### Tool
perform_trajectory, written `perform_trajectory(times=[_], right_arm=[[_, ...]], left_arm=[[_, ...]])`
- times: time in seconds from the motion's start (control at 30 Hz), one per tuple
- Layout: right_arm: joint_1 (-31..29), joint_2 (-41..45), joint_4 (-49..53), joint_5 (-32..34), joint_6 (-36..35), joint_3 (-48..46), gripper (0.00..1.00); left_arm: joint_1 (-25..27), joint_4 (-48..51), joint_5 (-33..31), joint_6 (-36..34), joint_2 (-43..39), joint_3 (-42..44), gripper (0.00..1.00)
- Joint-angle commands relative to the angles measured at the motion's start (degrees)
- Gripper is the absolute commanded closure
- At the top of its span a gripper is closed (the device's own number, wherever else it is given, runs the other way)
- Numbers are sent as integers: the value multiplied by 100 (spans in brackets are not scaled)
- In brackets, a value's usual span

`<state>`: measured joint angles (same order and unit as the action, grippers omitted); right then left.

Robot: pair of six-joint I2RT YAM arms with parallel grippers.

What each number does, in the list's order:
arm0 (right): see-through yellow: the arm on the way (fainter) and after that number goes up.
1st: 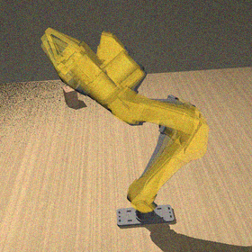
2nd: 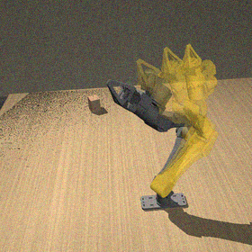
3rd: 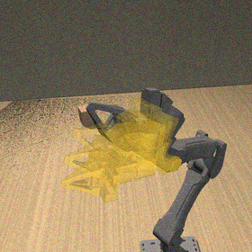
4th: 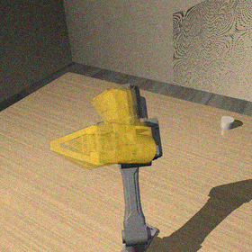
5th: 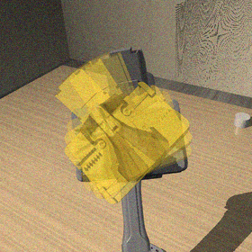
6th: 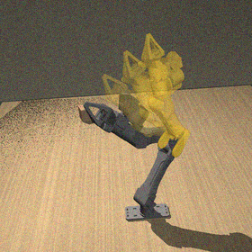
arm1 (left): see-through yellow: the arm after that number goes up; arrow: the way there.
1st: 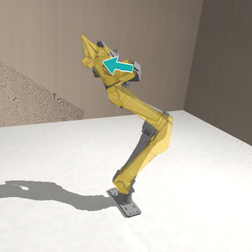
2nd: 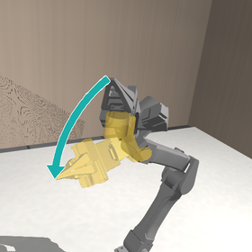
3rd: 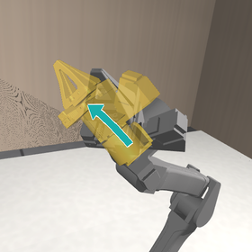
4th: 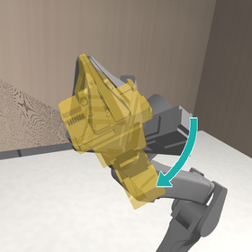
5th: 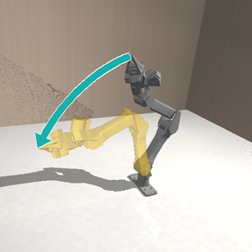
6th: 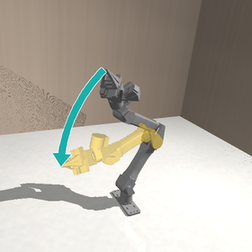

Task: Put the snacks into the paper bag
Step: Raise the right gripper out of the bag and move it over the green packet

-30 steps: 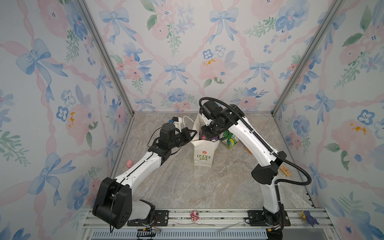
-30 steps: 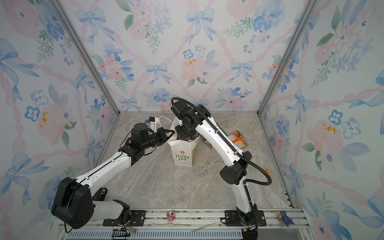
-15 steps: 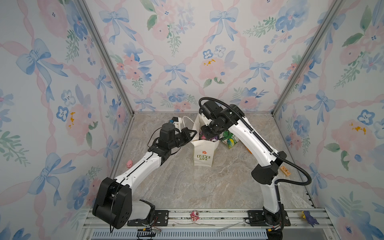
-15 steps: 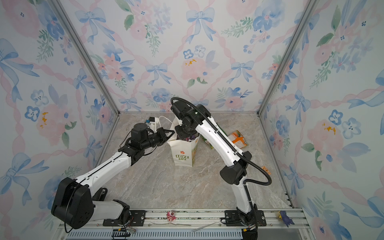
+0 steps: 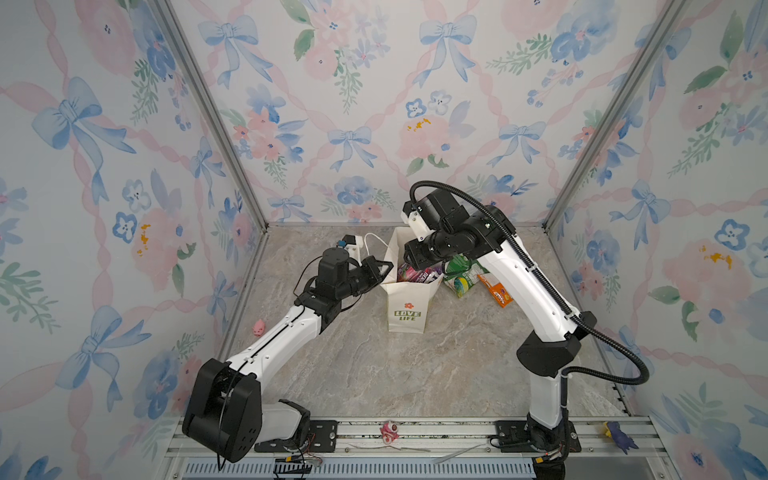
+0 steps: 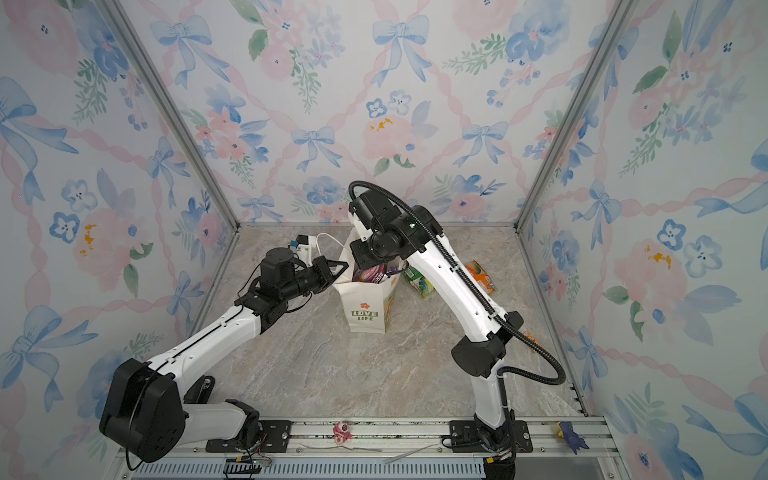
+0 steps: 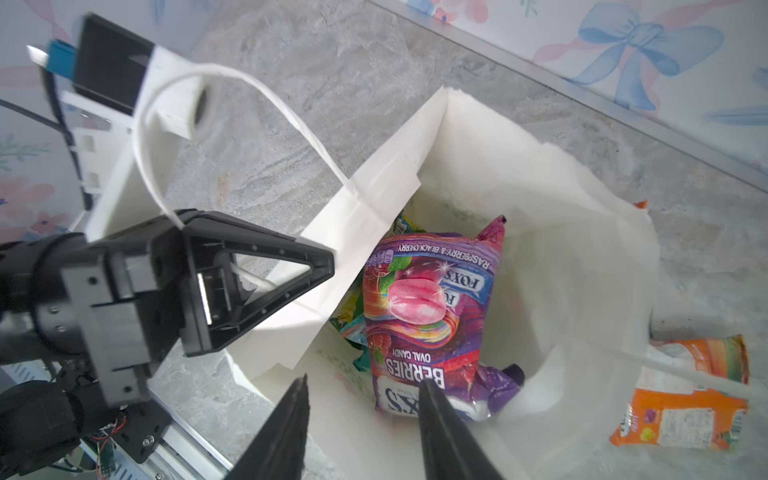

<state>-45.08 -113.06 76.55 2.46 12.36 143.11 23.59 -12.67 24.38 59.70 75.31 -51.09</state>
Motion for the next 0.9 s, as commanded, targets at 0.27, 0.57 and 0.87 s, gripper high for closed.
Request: perform_trajectory(times=[0.27,0.57,0.87], right_arm=[[216,540,-542,-326,-67,-557,48],[861,1924,-1612,-653,15,-2060,41],[2239,3914,-3446,-1192,815,-4585,24]], left_arm=[[-21,-420,-152,17,-324,76,100],[-149,-464,-211,120,-485,340,100],[-256,-504,-250,182,-545,460,100]])
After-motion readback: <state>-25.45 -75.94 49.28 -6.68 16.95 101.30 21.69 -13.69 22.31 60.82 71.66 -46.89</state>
